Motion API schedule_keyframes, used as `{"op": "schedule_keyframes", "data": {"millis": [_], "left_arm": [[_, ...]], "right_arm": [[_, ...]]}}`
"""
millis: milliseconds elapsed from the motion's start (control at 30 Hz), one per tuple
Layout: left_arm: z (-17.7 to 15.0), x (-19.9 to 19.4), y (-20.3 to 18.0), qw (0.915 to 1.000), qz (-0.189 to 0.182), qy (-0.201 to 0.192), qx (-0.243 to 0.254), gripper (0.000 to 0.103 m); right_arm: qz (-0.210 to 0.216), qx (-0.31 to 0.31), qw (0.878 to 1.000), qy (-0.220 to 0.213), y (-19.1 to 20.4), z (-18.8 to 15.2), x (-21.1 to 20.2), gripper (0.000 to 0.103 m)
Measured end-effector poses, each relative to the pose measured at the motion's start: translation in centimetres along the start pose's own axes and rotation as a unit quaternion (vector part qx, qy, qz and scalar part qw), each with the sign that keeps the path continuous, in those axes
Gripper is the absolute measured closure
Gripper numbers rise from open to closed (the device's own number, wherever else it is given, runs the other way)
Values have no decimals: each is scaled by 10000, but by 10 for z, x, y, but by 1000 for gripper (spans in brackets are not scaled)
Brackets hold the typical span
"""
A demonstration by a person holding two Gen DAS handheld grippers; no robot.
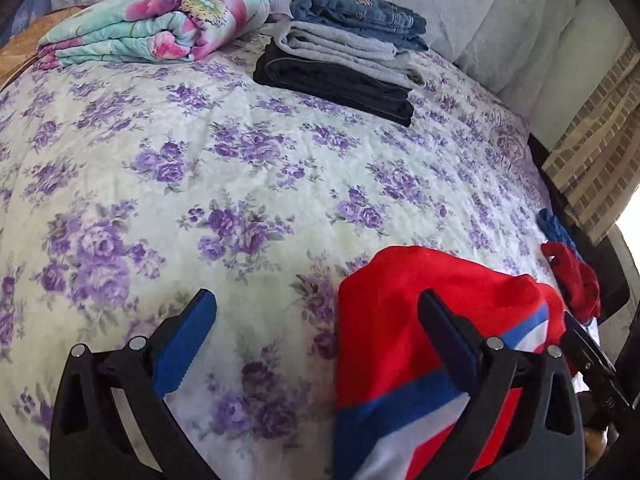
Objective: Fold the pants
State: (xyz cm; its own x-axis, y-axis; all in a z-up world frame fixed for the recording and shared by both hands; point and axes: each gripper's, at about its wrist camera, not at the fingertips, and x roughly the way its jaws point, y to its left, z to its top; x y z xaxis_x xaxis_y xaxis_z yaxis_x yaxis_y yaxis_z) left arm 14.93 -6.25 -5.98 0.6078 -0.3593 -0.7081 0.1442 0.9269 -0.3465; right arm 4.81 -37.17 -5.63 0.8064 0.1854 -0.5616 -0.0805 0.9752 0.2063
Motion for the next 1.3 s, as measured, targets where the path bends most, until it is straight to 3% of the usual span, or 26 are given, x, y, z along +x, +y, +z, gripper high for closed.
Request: {"op": "schedule_keyframes", "data": {"millis": [67,167,233,267,400,500,733,1133,1300], "left_arm": [[-11,-14,3,10000,-29,-23,-37,5],[-37,-22,2,9997,-88,202,47,5],[-55,-13,-2,9988,133,321,342,4],[-59,-14,-6,9982,245,186,505,4],[-59,-19,-5,9987,299,182,373,4],[-64,-32,-11,9988,258,92,396,5],[-76,-45,-42,9959,149,-9,892,5],[-76,-25,-38,9977,-116,215,627,5],[-72,-19,-36,9979,-254,228,556,4]], "right_arm": [[86,-298,9995,105,14,-6,-7,4],[-333,-744,9944,679,23,-31,12,4],[-82,-432,9941,991,10,-41,29,3],[66,-209,9951,959,3,-38,27,3],[146,-198,9964,808,2,-40,19,3],[543,180,9975,418,-11,-38,-1,3],[1415,1539,9763,568,-52,-35,-7,3],[1639,1518,9706,893,-41,-27,12,3],[1836,1685,9629,1037,-41,-21,30,3]]}}
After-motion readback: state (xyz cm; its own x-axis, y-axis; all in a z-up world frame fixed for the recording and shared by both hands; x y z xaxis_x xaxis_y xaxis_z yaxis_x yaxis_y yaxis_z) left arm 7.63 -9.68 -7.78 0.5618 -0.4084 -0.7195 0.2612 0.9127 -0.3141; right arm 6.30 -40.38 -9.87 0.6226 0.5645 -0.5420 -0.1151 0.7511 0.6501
